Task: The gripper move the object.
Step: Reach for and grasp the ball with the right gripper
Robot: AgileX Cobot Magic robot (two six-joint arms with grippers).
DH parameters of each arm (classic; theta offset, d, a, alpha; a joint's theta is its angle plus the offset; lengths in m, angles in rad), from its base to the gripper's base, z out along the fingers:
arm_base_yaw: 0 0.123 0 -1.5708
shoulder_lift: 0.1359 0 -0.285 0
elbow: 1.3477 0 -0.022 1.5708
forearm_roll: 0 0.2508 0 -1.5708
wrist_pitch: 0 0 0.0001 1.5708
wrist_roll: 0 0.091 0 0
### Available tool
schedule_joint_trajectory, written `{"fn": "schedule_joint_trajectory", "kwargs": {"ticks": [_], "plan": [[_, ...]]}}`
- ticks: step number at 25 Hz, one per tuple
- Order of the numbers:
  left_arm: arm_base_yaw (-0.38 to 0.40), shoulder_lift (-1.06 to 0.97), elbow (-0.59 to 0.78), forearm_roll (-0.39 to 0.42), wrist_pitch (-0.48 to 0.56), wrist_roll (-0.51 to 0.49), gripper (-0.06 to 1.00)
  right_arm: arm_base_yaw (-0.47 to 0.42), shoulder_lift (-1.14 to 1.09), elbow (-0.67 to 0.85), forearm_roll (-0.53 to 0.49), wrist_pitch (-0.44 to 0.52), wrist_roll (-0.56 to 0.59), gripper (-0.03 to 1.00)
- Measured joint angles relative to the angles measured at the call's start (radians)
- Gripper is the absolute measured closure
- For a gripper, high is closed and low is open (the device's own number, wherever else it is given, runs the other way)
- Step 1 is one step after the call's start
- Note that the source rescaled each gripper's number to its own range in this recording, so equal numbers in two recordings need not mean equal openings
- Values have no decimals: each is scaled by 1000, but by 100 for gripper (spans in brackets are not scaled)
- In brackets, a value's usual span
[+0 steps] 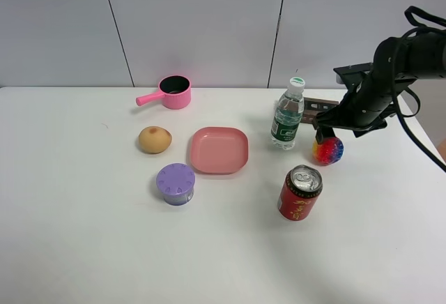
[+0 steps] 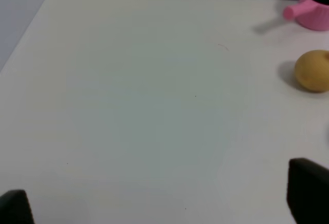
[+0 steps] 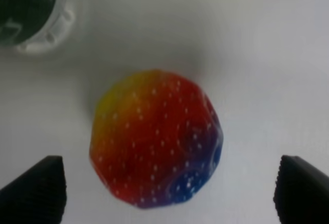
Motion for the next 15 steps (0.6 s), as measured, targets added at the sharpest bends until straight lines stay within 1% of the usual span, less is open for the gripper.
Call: {"fn": "schedule_joint_trajectory", "kwargs": {"ticks": [10,12,13,14,15], "plan": [[0,0,0,0,0,0,-6,0,110,0,22,-25,-1,1],[0,0,0,0,0,0,-6,0,125,0,22,-27,-1,3],[0,0,0,0,0,0,-6,0,129,0,22,-28,-1,6],[0,0,0,0,0,0,-6,0,133,0,21,-32,-1,13],[0,0,0,0,0,0,-6,0,135,0,21,-35,-1,24]]}}
